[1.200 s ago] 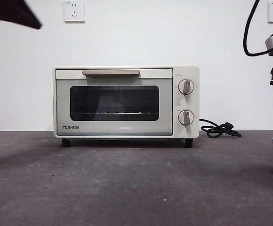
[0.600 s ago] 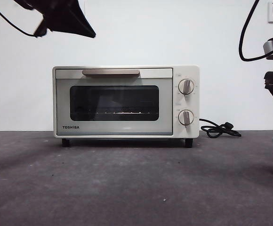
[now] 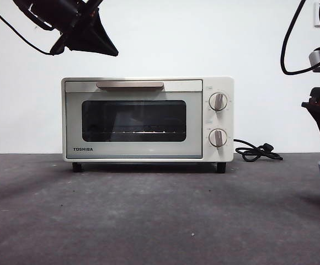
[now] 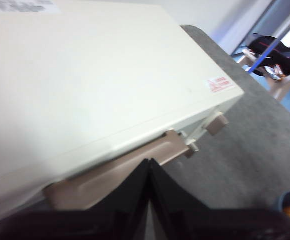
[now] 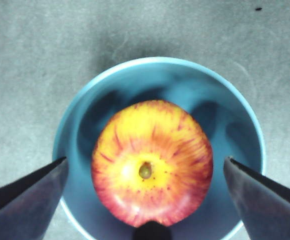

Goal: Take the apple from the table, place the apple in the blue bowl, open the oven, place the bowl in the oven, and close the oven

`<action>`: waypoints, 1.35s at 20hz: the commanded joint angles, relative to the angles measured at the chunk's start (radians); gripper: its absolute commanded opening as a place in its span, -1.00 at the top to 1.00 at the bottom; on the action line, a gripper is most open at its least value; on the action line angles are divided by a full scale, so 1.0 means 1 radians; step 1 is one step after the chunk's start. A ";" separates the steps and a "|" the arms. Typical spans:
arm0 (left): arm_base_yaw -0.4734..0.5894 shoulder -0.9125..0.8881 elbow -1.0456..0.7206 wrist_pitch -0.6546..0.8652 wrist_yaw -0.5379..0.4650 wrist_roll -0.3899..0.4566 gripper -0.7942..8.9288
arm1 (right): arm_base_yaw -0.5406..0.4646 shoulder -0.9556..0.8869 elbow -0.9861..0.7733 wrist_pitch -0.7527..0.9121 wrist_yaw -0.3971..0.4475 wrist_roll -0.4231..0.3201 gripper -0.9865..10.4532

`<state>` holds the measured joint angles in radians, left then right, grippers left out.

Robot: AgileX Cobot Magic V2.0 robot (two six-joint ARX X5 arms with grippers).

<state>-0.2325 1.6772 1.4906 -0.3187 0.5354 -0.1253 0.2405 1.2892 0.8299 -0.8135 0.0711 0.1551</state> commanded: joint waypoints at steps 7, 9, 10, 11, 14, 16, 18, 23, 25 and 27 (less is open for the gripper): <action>-0.004 0.061 0.003 0.029 -0.008 0.001 0.85 | 0.001 -0.192 0.070 -0.110 -0.004 0.055 0.61; -0.004 0.084 0.003 0.030 -0.009 0.001 0.85 | 0.001 -0.274 0.120 -0.165 -0.004 0.055 0.68; -0.004 0.095 0.003 0.037 -0.008 -0.003 0.85 | 0.001 -0.316 0.156 -0.197 -0.004 0.056 0.68; -0.004 0.106 0.003 0.051 -0.011 -0.004 0.85 | 0.002 -0.349 0.190 -0.225 -0.006 0.056 0.69; -0.004 0.119 0.003 0.094 -0.015 -0.024 0.85 | 0.002 -0.447 0.320 -0.298 -0.058 0.055 0.85; -0.004 0.127 0.003 0.101 -0.015 -0.033 0.85 | 0.002 -0.489 0.406 -0.340 -0.097 0.057 0.85; -0.004 0.141 0.003 0.074 -0.009 -0.032 0.85 | 0.002 -0.508 0.490 -0.396 -0.101 0.060 0.85; -0.023 0.156 0.003 -0.006 -0.034 0.000 0.85 | 0.002 -0.509 0.637 -0.458 -0.098 0.060 0.85; -0.037 0.155 0.003 -0.075 -0.080 0.035 0.85 | 0.001 -0.509 0.661 -0.459 -0.098 0.063 0.85; -0.057 0.155 0.003 -0.143 -0.145 0.076 0.85 | 0.001 -0.509 0.666 -0.471 -0.098 0.064 0.85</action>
<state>-0.2844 1.7901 1.5269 -0.3923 0.4232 -0.0902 0.2409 0.7784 1.4952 -1.2881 -0.0269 0.2096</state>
